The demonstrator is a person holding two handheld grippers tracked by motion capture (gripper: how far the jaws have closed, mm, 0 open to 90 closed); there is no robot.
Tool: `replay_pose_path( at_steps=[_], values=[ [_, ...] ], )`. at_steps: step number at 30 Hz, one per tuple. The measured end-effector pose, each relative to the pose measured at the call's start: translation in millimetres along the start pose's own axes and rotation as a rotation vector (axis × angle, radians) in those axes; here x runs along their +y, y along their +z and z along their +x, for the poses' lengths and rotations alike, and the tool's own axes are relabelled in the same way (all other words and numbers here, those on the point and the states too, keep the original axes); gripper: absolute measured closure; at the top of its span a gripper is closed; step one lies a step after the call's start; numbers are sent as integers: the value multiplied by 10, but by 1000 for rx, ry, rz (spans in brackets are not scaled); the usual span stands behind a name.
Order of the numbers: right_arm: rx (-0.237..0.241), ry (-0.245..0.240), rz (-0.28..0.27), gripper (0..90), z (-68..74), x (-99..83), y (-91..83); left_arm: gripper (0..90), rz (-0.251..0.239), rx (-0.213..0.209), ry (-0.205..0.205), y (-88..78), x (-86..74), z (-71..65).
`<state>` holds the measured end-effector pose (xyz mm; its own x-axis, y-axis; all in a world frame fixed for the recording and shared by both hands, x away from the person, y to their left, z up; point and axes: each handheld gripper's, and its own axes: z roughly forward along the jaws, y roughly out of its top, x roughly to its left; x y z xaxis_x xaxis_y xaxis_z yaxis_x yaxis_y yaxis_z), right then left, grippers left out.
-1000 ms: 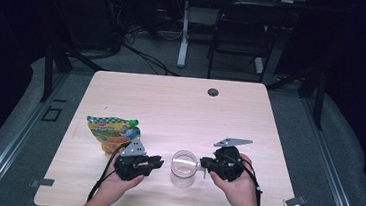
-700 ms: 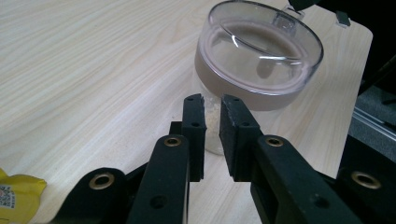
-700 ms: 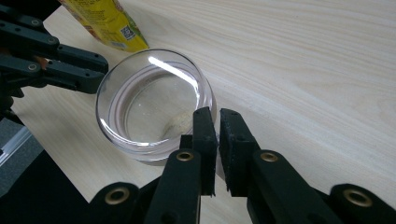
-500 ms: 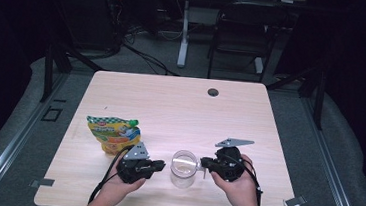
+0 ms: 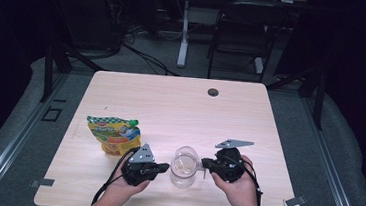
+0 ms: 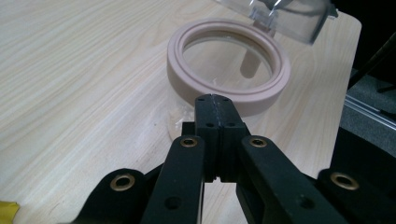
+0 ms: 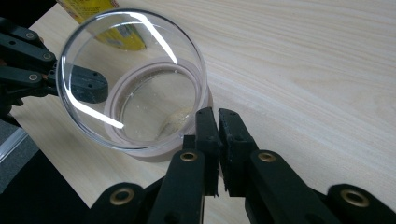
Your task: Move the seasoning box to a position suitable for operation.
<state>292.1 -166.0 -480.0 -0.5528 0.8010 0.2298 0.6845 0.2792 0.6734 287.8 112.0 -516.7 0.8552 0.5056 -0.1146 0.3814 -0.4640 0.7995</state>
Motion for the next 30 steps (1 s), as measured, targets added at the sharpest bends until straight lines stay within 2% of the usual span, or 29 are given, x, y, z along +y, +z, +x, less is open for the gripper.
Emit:
replay_pose_path(
  at_steps=[13, 20, 24, 26, 30],
  values=[
    [-5, 6, -17, 871, 13, -21, -4, 900, -32, -29, 32, 23, 153, -59],
    [-4, 6, -10, 830, 28, -48, -26, 900, -35, -29, 43, -3, 231, -85],
    [-10, -2, -17, 776, 58, -63, -72, 900, -38, -39, 43, 1, 255, -82],
    [-6, -22, -14, 745, 77, -66, -98, 900, -36, -41, 37, 10, 272, -86],
    [6, -35, -2, 652, 163, -75, -147, 900, -26, -43, 36, 20, 325, -102]
  ],
)
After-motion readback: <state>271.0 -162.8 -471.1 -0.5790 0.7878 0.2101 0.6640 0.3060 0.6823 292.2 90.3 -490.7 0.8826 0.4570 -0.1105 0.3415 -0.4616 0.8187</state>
